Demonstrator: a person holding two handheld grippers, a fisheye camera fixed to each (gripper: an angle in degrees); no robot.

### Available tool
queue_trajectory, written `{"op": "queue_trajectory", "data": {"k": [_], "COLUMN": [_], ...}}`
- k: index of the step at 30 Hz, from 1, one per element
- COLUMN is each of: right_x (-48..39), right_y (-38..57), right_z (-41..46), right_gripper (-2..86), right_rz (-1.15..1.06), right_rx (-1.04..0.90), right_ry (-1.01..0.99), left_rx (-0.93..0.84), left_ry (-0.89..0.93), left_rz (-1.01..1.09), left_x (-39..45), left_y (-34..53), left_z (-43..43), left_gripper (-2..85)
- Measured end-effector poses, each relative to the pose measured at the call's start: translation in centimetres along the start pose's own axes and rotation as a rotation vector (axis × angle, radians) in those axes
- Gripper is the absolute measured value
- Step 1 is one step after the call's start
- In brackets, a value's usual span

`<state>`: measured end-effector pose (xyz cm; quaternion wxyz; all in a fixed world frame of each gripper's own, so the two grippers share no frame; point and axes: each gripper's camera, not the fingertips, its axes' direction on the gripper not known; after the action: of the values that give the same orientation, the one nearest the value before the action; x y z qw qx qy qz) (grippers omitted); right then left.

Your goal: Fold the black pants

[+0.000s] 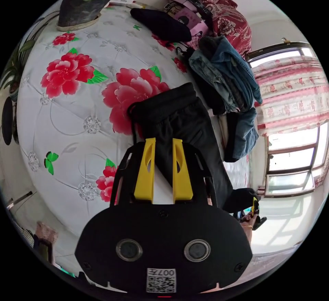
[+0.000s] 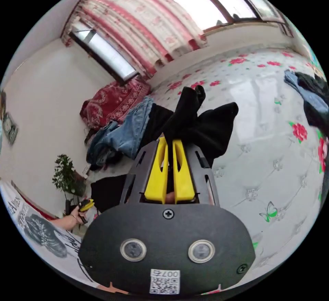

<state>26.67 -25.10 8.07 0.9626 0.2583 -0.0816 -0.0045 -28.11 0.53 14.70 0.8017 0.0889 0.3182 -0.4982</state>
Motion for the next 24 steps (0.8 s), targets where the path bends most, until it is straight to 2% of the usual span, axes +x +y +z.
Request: {"op": "queue_trajectory", "data": {"k": [3,5,8,9,12,17,22,24], "right_x": [-11.9,-16.6,-20.5,-21.3,-22.6,-22.8,-27.4,-29.3], "right_y": [3.1,6.6,13.0,14.6,15.2,14.1,14.1,15.6], "right_z": [5.7,10.5,19.1,20.4,19.4,19.7,21.4,24.4], "right_gripper": [2.1,3.0,4.3,4.7,5.8,8.0,9.9,10.0], "right_rz": [-0.323,-0.396,-0.341,-0.327,-0.318,-0.331,-0.54,-0.646], "right_rx": [-0.183,-0.339,-0.715,-0.771,-0.702,-0.751,-0.726,-0.782], "right_ry": [-0.082,-0.146,-0.156,-0.131,-0.073,-0.066,-0.055,0.018], "left_rx": [0.041,0.058,0.059,0.057,0.057,0.043,0.071,0.072], "left_ry": [0.03,0.044,0.031,0.034,0.068,0.141,0.15,0.182], "left_rz": [0.011,0.044,0.064,0.048,0.005,-0.047,-0.079,-0.101], "left_x": [-0.1,-0.3,-1.9,-2.9,-5.2,-7.0,-8.3,-9.5], "left_y": [0.0,-0.1,-1.2,-1.7,-3.1,-4.7,-5.6,-5.8], "left_z": [-1.3,-2.3,-3.4,-3.6,-3.3,-1.1,-1.1,-1.4], "left_gripper": [8.8,8.9,9.1,9.4,10.9,12.5,11.7,11.0]}}
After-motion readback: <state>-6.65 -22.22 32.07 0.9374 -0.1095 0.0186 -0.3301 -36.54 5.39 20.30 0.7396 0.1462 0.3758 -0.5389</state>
